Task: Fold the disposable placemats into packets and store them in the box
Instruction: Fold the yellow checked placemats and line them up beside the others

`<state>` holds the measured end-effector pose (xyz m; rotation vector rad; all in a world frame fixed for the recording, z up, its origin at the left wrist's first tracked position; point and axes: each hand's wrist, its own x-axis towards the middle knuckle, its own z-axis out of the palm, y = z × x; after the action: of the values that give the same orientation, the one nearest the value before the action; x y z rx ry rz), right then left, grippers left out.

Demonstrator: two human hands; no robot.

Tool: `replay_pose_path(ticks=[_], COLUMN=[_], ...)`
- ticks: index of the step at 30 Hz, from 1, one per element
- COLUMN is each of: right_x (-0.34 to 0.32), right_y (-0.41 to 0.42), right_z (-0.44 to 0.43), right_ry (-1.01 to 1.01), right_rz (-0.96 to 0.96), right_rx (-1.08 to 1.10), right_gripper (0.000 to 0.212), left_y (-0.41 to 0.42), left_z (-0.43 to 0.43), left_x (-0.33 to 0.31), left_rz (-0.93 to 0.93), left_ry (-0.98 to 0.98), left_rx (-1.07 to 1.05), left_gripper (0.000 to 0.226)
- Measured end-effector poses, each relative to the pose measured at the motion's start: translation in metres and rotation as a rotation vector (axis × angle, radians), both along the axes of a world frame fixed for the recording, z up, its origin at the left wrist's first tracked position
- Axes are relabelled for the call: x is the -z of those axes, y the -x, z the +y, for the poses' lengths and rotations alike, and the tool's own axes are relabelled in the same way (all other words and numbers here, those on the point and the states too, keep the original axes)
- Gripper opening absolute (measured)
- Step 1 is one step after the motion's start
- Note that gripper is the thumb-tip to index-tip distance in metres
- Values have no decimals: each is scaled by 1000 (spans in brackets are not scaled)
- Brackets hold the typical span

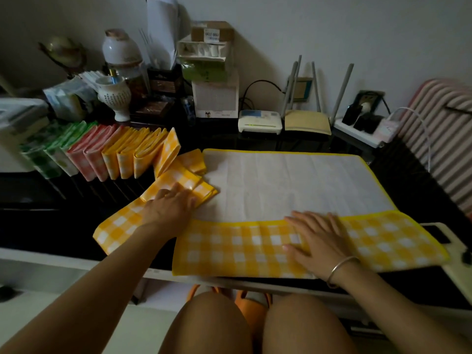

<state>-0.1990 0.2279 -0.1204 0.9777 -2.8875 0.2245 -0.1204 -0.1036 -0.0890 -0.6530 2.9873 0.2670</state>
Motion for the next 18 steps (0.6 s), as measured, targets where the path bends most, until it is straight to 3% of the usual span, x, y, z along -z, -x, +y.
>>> replay_pose_path(ticks=[10,13,18], right_x=[4,7,-1], right_y=[24,30,42], right_z=[-1,-3,-16], right_ry=[23,9,-58], right_rz=[88,94,87], right_rx=[153,127,45], right_gripper=[70,72,80], left_y=[4,2,0], left_z=[-17,-19,-6], left_x=[3,8,6], left_rz=[-20,109,412], left_ry=[79,180,128], left_rx=[-18,-3,23], left_gripper=[45,39,25])
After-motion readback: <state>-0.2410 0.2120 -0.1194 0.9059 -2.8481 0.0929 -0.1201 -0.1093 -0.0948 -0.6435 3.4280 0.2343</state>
